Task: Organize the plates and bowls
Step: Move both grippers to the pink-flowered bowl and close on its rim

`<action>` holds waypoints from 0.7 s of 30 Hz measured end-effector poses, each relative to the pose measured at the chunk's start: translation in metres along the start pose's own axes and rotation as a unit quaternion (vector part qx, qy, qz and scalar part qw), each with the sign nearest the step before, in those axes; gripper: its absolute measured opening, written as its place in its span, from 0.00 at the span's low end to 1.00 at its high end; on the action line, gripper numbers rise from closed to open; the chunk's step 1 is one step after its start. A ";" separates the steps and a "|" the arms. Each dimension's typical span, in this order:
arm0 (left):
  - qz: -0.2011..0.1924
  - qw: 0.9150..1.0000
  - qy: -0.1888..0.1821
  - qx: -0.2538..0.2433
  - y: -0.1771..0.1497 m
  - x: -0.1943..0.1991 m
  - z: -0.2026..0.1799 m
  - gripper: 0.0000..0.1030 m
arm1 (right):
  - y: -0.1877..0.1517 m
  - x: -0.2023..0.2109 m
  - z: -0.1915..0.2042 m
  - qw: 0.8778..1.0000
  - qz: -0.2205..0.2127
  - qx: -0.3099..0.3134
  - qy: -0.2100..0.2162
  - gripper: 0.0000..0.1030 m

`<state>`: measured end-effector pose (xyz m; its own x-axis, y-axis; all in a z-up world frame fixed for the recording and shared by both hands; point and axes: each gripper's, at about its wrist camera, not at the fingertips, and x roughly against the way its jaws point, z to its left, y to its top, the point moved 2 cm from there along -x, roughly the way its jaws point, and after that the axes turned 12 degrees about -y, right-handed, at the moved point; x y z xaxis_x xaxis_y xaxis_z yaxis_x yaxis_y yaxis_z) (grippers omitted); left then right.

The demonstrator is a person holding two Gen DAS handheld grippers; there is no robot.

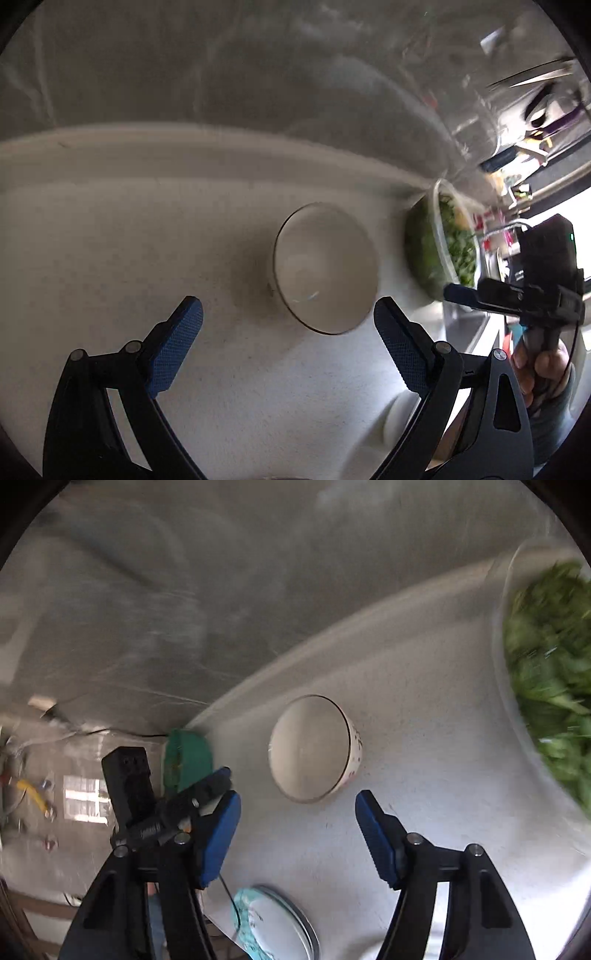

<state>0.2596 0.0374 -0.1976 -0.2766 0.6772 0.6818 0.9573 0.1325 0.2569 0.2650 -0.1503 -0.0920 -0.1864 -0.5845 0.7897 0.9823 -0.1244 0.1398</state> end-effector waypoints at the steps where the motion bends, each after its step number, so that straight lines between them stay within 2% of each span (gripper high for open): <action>1: 0.011 1.000 -0.003 0.000 0.003 -0.009 0.009 0.90 | 0.003 -0.010 -0.001 1.000 0.002 -0.008 -0.004 0.64; 5: 0.031 0.999 -0.026 0.007 0.011 -0.026 0.034 0.87 | 0.010 -0.049 -0.004 0.999 0.018 -0.034 -0.015 0.63; 9: 0.047 0.998 -0.033 0.007 0.018 -0.033 0.055 0.68 | 0.016 -0.074 -0.010 0.998 0.028 -0.057 -0.030 0.59; 11: 0.055 0.998 -0.037 0.003 0.022 -0.036 0.061 0.66 | 0.020 -0.082 -0.008 0.998 0.028 -0.057 -0.027 0.59; 14: 0.068 0.997 -0.045 0.002 0.028 -0.045 0.069 0.53 | 0.022 -0.092 -0.005 0.998 0.033 -0.052 -0.033 0.56; 16: 0.073 0.996 -0.050 0.011 0.029 -0.046 0.077 0.42 | 0.023 -0.100 -0.008 0.997 0.041 -0.060 -0.036 0.52; 18: 0.077 0.994 -0.077 0.017 0.027 -0.051 0.079 0.32 | 0.024 -0.104 -0.011 0.996 0.042 -0.065 -0.040 0.45; 19: 0.076 0.994 -0.079 0.014 0.028 -0.055 0.076 0.30 | 0.025 -0.106 -0.013 0.996 0.040 -0.067 -0.043 0.42; 21: 0.081 0.994 -0.072 0.000 0.030 -0.054 0.073 0.23 | 0.028 -0.111 -0.015 0.995 0.045 -0.075 -0.047 0.26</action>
<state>0.3096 0.0571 -0.2766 -0.1037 0.7865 0.6089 0.9884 0.0133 0.1512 0.3125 -0.1009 -0.1852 -0.0876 -0.5226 0.8481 0.9801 -0.1974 -0.0204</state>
